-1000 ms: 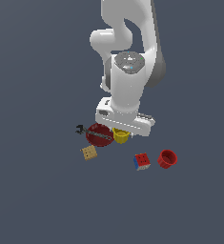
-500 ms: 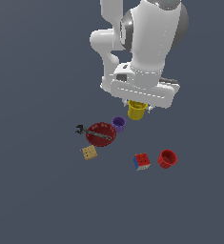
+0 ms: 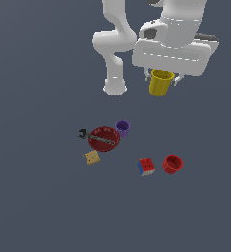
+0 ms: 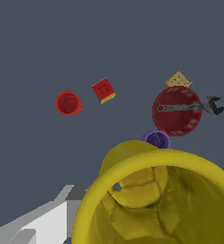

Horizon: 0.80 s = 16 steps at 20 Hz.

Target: Pick up a designated object from a clutter of objects.

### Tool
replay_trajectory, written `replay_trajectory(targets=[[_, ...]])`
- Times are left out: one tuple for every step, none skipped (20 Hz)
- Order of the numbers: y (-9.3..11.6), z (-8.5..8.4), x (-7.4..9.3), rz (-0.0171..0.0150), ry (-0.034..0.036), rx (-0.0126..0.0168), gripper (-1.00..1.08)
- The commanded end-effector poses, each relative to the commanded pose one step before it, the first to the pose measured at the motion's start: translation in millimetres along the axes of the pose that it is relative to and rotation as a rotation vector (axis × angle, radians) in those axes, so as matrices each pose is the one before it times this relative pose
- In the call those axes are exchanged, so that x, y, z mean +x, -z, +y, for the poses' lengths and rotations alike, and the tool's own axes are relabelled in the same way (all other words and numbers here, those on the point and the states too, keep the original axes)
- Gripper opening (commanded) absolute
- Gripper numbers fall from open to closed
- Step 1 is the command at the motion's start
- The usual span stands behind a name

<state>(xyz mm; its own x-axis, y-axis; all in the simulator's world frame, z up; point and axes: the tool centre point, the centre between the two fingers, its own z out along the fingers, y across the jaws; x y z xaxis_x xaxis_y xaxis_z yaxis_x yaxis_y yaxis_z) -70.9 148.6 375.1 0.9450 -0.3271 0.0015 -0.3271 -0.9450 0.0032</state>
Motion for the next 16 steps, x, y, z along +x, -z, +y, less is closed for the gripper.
replay_trajectory(targets=[[20.25,-7.59,-13.3,-0.00012,-0.00032,0.00039,-1.0],[6.95,-2.94,-4.45,0.0,0.0,0.0,-1.0],[6.53,-2.57,-4.0,-0.00033,0.00007,0.0006,-1.0],[5.98,-2.61,-3.78,0.0,0.0,0.0,-1.0],[5.49,-2.42,-3.45,0.0,0.0,0.0,-1.0],[5.06,-1.97,-2.98,-0.00033,-0.00001,0.00061,-1.0],[4.49,-2.04,-2.78,0.0,0.0,0.0,-1.0],[3.99,-1.85,-2.44,0.0,0.0,0.0,-1.0],[3.56,-1.37,-1.93,-0.00032,-0.00007,0.00061,-1.0],[2.98,-1.48,-1.75,0.0,0.0,0.0,-1.0],[2.48,-1.29,-1.41,0.0,0.0,0.0,-1.0],[2.08,-0.76,-0.88,-0.00028,-0.00023,0.00059,-1.0],[1.51,-0.9,-0.77,0.0,0.0,0.0,-1.0],[1.04,-0.67,-0.49,0.0,0.0,0.0,-1.0],[0.59,-0.41,-0.26,0.0,0.0,0.0,-1.0],[0.18,-0.13,-0.08,0.0,0.0,0.0,-1.0]])
